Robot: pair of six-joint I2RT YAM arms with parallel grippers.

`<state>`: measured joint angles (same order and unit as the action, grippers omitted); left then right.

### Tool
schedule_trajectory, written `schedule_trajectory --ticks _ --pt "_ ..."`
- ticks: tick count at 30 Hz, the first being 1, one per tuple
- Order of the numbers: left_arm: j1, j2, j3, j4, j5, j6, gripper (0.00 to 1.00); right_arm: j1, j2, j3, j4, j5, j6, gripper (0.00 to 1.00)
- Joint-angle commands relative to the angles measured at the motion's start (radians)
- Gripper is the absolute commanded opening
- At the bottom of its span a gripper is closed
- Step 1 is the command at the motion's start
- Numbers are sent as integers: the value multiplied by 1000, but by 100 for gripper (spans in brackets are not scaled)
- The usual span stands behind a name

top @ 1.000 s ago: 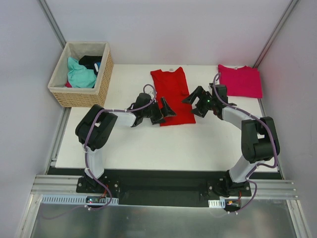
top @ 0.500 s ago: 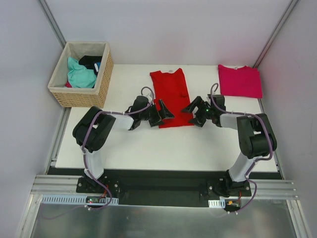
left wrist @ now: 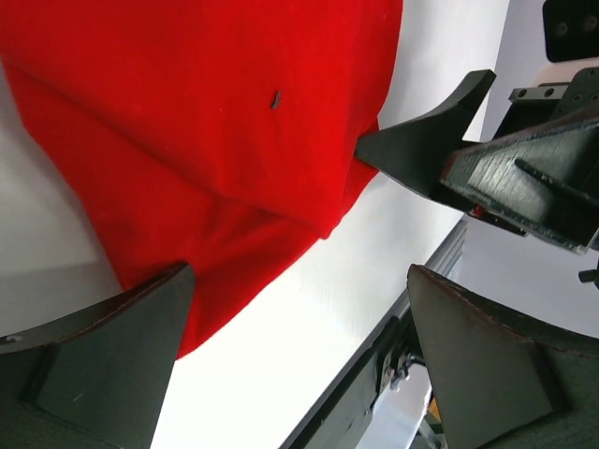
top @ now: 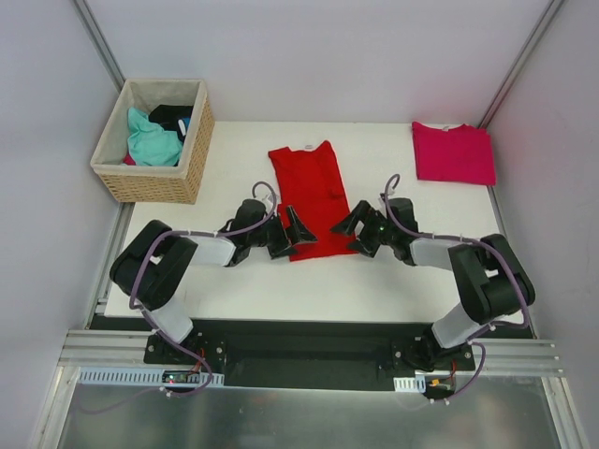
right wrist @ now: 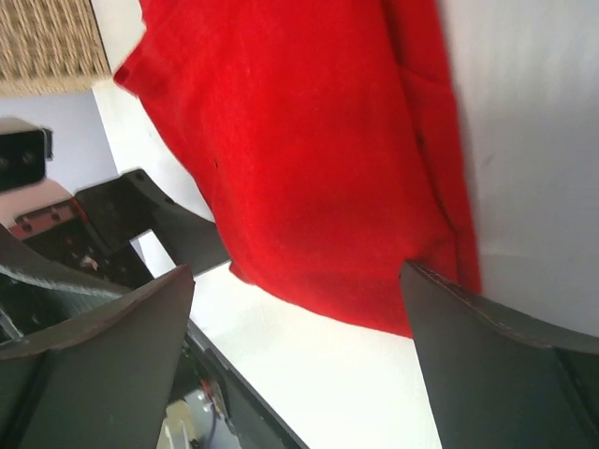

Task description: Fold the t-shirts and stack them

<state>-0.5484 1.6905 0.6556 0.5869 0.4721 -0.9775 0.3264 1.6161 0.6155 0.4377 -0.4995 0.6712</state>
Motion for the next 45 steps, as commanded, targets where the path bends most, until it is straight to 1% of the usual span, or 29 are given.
schedule_trajectory --ticks 1,6,9,21,27,29,30,31,33,34,36,40,43,45 --pt "2 -66 -68 -79 -9 31 99 106 -77 -86 -123 139 -10 97" --pt "2 -132 -86 -125 -21 51 99 224 -198 -108 -208 232 -9 97" --pt "2 -176 -86 -160 -39 66 99 275 -245 -108 -258 285 -15 97" --pt "-30 -373 -217 -234 -92 45 99 329 -323 -168 -298 334 2 97" --pt "-61 -425 -215 -268 -112 42 99 362 -377 -148 -358 377 -7 97" --pt "-73 -443 -199 -292 -135 56 99 373 -404 -120 -424 413 -36 97" --pt "-85 -449 -174 -338 -142 65 99 381 -447 -100 -454 427 -53 97" --pt "-88 -450 -159 -363 -157 83 99 385 -473 -56 -531 447 -70 97" --pt "-90 -451 -142 -389 -162 94 99 402 -551 -4 -614 536 -125 97" --pt "-88 -453 -145 -398 -164 94 99 405 -573 38 -687 558 -140 97" --pt "-90 -460 -168 -403 -181 91 99 404 -642 55 -762 601 -177 97" --pt "-90 -466 -214 -394 -197 74 99 402 -726 12 -826 650 -193 97" --pt "-90 -459 -258 -366 -194 57 99 399 -754 -40 -829 644 -165 97" --pt "-90 -447 -299 -317 -191 43 99 399 -765 -95 -817 645 -151 97"
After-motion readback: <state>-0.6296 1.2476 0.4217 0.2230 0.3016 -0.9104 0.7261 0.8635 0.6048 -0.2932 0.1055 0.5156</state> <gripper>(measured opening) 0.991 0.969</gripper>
